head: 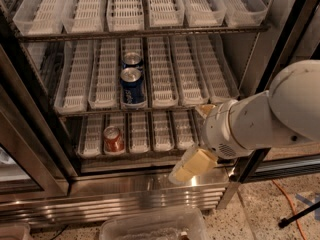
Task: Pick coke can from bottom shelf of fridge
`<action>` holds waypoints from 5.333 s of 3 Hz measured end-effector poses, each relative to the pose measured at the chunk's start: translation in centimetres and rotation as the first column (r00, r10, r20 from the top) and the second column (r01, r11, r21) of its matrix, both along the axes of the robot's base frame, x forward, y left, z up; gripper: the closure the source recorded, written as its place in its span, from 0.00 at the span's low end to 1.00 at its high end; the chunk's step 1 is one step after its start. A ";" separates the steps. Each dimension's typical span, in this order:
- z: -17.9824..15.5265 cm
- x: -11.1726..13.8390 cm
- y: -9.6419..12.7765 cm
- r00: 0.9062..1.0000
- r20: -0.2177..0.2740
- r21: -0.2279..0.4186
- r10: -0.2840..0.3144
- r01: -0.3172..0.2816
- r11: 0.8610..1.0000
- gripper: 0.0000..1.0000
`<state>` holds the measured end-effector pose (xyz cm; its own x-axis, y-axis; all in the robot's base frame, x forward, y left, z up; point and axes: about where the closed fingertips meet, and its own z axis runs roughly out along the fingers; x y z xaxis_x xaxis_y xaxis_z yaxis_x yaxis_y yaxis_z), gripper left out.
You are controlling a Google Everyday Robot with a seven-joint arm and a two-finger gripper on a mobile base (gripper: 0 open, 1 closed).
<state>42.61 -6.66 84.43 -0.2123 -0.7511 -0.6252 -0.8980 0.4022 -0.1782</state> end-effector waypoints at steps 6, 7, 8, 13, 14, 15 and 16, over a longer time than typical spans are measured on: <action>-10.8 -2.1 4.4 0.998 0.061 0.172 -0.006 -0.004 0.985 0.00; -12.6 -1.9 6.7 0.998 0.055 0.282 -0.039 0.021 0.959 0.00; -14.5 -1.2 8.7 0.997 0.065 0.328 -0.046 0.022 0.944 0.00; -19.9 5.9 14.5 0.981 0.182 0.359 -0.066 -0.004 0.933 0.00; -20.7 7.1 15.6 0.976 0.210 0.415 -0.061 -0.033 0.909 0.00; -21.4 8.3 16.7 0.975 0.218 0.440 -0.045 -0.057 0.896 0.00; -22.0 9.7 17.9 0.974 0.222 0.450 -0.038 -0.068 0.891 0.00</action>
Offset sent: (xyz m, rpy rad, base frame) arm 0.0063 -0.0054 0.0079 -0.0289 -0.0380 -0.0022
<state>52.32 11.28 62.41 -0.0215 -0.3776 -0.9257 -0.8642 0.4726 -0.1727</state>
